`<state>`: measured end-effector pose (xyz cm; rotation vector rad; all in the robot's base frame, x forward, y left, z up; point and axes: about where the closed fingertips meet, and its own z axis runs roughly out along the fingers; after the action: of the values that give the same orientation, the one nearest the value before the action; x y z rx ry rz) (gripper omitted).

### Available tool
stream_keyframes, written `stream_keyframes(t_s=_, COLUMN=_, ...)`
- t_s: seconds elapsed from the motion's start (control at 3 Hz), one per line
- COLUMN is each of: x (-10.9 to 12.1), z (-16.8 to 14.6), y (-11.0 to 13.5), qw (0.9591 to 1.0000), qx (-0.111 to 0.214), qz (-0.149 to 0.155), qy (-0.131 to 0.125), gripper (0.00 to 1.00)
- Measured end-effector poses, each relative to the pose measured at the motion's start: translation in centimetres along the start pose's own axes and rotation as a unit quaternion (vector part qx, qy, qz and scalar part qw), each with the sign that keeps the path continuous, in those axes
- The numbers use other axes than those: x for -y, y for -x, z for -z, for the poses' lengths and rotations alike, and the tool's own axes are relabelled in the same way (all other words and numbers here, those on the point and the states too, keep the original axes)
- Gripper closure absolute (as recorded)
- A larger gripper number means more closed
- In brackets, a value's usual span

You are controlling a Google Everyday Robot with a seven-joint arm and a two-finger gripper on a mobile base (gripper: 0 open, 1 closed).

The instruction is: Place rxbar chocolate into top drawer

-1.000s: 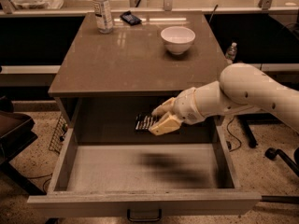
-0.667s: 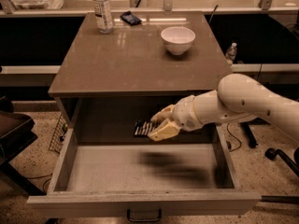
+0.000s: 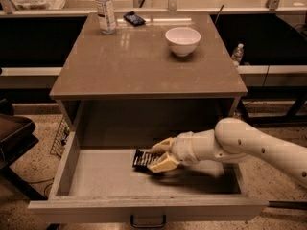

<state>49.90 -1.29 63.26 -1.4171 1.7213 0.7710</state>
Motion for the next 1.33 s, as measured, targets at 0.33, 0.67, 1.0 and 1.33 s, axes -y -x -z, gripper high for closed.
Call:
stream_keyframes(t_s=0.33, x=-0.23, z=-0.48, y=-0.27, qw=1.0000, qx=0.001, qz=0.004, qy=0.002, gripper=0.84)
stream_keyframes(t_s=0.67, x=-0.32, z=-0.62, y=-0.24, qw=1.0000, qx=0.002, qz=0.004, qy=0.003, gripper=0.61)
stream_keyframes(t_s=1.0, x=-0.41, z=-0.76, y=-0.18, qw=1.0000, qx=0.002, qz=0.005, qy=0.005, gripper=0.38)
stream_keyframes(t_s=1.33, x=-0.50, z=-0.90, y=-0.12, qw=1.0000, qx=0.002, qz=0.005, qy=0.006, gripper=0.14)
